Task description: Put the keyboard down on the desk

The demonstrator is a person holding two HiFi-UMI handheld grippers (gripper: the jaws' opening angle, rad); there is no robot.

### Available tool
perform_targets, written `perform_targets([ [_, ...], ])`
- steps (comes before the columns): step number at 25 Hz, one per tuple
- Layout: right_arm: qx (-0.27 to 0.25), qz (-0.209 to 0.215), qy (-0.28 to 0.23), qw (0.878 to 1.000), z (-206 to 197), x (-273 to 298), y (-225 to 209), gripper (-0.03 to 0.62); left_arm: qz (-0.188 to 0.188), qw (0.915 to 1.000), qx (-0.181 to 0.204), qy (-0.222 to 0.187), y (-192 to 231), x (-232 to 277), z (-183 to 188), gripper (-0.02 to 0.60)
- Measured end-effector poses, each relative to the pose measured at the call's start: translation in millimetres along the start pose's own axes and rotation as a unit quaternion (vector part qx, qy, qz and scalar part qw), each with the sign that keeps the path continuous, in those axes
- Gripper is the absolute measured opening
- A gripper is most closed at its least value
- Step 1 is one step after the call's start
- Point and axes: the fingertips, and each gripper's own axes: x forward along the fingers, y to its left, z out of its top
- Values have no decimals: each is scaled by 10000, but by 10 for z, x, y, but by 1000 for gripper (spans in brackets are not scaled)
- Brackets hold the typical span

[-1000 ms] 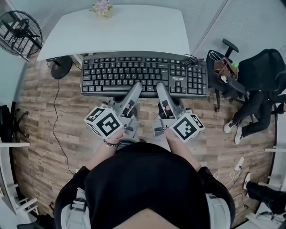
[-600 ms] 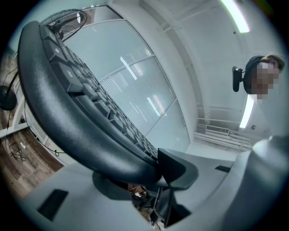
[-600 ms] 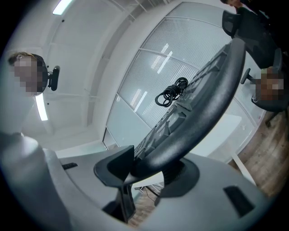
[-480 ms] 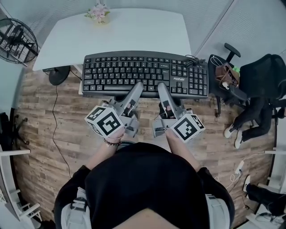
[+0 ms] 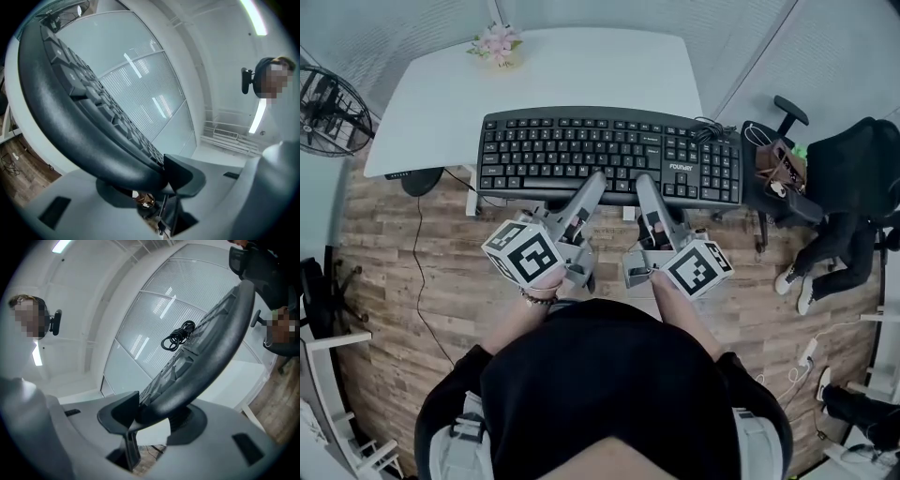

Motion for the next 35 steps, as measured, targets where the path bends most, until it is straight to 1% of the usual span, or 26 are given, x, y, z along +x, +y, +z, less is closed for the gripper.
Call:
perform_targets([
  [3,-5,-40,-33,10000,56,218,-54,179,-30,10000,-5,38,123,160,133,175],
  [7,37,-169,34,9998,79,775,-198,179,6,9999,-101,119,512,478,430,176],
  [9,43,-188,27,9998,80,911,-226,179,-3,9998,-114,138,608,550,505,176],
  [25,-31,-104,-251,9996,75,983,-237,179,-194,9997,54,158,667,602,562,176],
  [31,-29,-262,-221,9994,67,1489,-405,179,-209,9994,-76,258,1071,897,792,175],
  [35,-26,-325,-261,9991,96,1597,-465,179,-280,9991,-97,299,1151,1004,838,175],
])
